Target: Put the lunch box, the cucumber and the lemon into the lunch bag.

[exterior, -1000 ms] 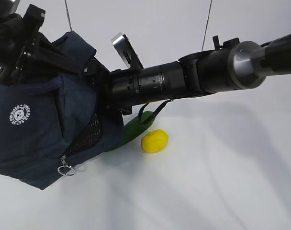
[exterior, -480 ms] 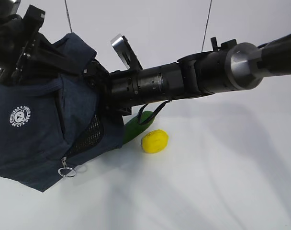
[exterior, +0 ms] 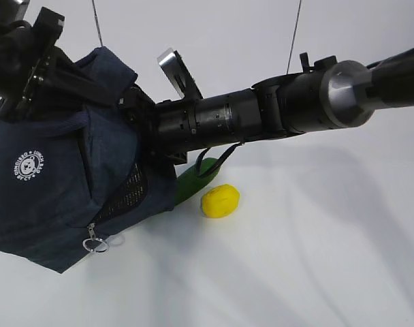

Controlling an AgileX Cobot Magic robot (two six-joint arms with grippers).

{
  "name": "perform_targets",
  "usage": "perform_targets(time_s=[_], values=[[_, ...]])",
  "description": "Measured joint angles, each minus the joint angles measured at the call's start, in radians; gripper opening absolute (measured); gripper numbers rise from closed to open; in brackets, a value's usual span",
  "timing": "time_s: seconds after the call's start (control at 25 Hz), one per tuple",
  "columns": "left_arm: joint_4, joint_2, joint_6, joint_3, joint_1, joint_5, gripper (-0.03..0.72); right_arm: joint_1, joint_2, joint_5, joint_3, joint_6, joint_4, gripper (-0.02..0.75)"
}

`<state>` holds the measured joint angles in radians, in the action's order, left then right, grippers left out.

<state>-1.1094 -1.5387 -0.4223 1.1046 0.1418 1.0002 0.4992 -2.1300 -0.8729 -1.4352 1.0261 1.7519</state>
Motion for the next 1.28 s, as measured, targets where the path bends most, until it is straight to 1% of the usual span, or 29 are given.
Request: perform_targets(time_s=[0.16,0.2,0.32,0.56,0.68,0.96,1.12,1.28], values=[[0.000,0.000,0.000,0.000,0.000,0.000,0.001,0.000,0.000,-0.005,-0.002,0.000,0.007,0.384],[0.000,0.000,0.000,0.000,0.000,0.000,0.012,0.000,0.000,-0.008,-0.004,0.000,0.015,0.393],[0.032,-0.006,0.000,0.000,0.000,0.000,0.001,0.000,0.000,-0.010,-0.007,0.000,0.021,0.412],[0.027,-0.006,0.000,0.000,0.000,0.000,0.001,0.000,0.000,-0.015,-0.007,0.000,0.019,0.417],[0.027,-0.006,0.000,0.000,0.000,0.000,0.000,0.000,0.000,-0.041,-0.007,0.000,0.019,0.418],[0.082,-0.006,0.029,0.002,0.000,-0.006,0.000,-0.004,-0.001,-0.097,-0.007,0.000,0.012,0.418],[0.091,-0.006,0.038,0.004,-0.029,0.014,0.000,-0.015,-0.004,-0.144,-0.007,0.000,0.007,0.418],[0.121,-0.006,0.041,0.006,-0.095,0.053,0.000,-0.054,-0.004,-0.230,-0.007,0.000,0.008,0.418]])
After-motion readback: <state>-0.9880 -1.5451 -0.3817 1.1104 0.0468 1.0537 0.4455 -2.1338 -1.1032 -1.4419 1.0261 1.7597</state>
